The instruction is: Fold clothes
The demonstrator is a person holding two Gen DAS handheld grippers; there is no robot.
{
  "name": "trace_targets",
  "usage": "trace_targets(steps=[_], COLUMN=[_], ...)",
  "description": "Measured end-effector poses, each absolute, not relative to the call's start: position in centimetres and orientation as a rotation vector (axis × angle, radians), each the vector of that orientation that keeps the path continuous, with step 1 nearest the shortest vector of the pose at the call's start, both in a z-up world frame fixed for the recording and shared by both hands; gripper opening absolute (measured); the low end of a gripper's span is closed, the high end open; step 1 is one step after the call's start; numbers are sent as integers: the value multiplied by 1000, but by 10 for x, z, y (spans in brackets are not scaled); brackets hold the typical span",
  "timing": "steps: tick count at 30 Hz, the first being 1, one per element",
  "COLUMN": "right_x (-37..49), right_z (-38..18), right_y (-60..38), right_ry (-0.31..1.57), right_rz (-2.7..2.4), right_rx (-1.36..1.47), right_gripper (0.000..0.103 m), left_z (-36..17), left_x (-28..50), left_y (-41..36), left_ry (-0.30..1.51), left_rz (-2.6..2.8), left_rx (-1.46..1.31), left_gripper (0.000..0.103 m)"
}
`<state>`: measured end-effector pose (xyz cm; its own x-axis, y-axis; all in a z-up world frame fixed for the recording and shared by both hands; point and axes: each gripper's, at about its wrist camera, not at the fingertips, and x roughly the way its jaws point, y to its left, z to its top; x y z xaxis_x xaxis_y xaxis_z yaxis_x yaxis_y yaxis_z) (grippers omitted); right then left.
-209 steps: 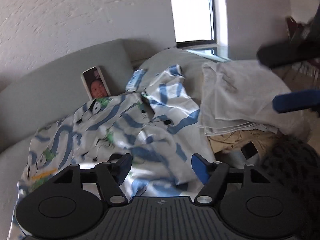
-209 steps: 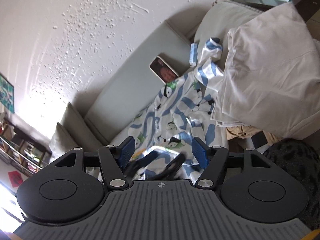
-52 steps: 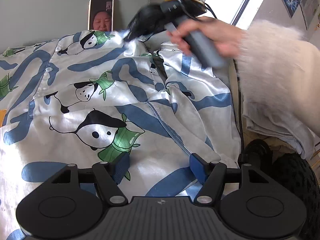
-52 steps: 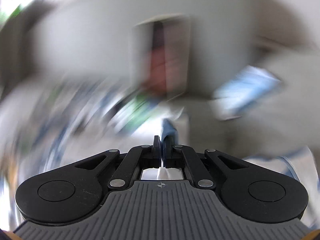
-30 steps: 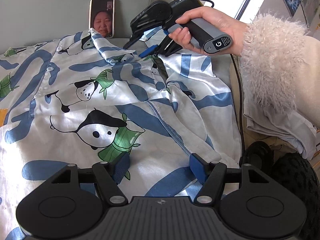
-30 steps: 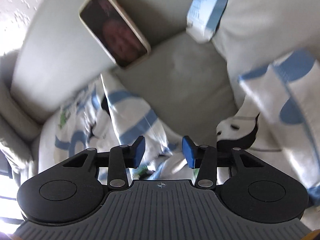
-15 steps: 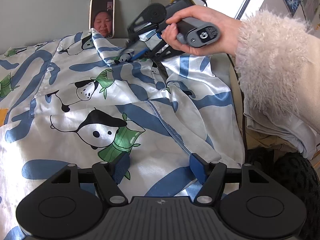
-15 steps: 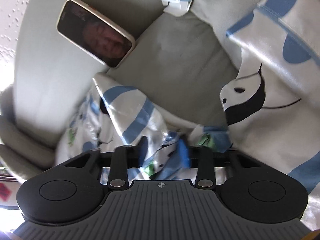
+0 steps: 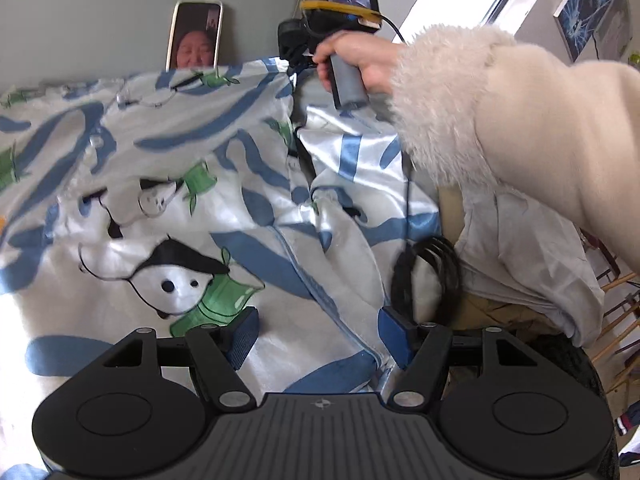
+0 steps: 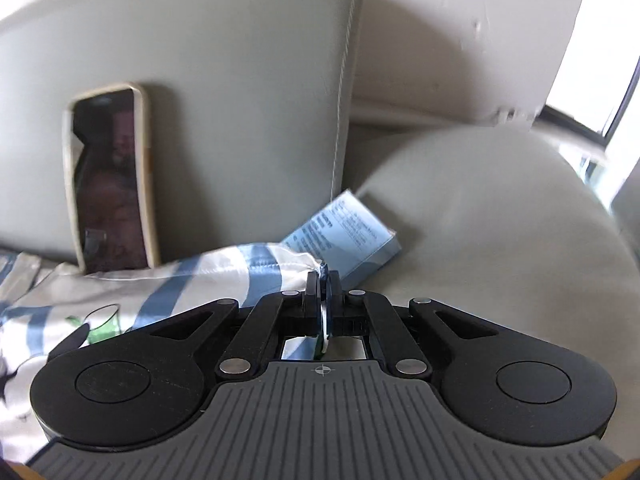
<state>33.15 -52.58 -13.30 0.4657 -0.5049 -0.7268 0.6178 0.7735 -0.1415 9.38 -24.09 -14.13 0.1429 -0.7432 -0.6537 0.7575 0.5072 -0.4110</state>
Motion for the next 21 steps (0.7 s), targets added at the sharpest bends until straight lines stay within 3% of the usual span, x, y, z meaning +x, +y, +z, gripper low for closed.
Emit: trace_targets(steps=[1,3,4,5,12,21], right_x=[336,334,330,326,254,69], right_z=[-139,-137,-134,-130,-66,31], right_y=[-530,-528,-526,-523,-506,-441], right_ry=[876,862,842,820,784,646], right_rz=[-695,-724,-740,-752,-723,-580], right_rx=[171,176,173,163,242,445], right_gripper=[8,40,61,64,66,69], left_z=[-143,-142,-140,-138,-93,-48], left_x=[94,93,92,90,53,8], left_y=[-242,-242,-241,-240,-224,-155], left_ry=[941,938,937,937,815,702], left_rz=[-1082,-1100,-1114,-1132,-1313,-1239], left_rx=[16,12,7,-9,0,128], left_gripper=[63,63,63,62,58,59])
